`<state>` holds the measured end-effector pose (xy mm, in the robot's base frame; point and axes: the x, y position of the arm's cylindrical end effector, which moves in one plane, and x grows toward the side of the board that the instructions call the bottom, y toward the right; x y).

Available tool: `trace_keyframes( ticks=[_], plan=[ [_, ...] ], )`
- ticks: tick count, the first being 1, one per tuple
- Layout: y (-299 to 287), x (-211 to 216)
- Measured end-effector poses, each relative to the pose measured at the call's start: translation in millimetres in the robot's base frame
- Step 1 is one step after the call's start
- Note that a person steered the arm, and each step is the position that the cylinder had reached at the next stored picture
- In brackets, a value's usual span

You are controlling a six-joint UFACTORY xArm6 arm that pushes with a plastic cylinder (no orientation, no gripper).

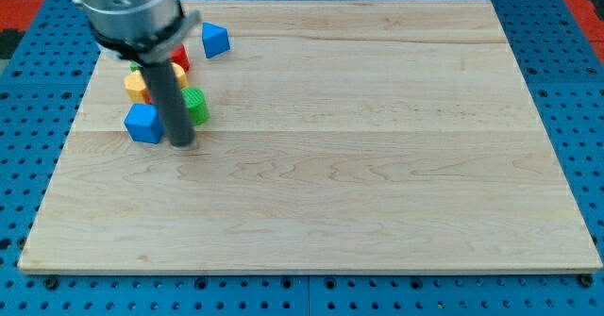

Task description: Push the blue triangle to the top of the green circle

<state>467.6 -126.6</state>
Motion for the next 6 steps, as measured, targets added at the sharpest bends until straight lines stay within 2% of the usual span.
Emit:
trace_keyframes(
  ticks=[1, 2, 3, 4, 5, 6],
  plan=[
    [71.9, -30.3],
    [93.9, -114.3],
    [91.4, -206.1],
    [52.8, -241.9],
    [6.8, -229.5],
    [-4.2, -183.9]
  ],
)
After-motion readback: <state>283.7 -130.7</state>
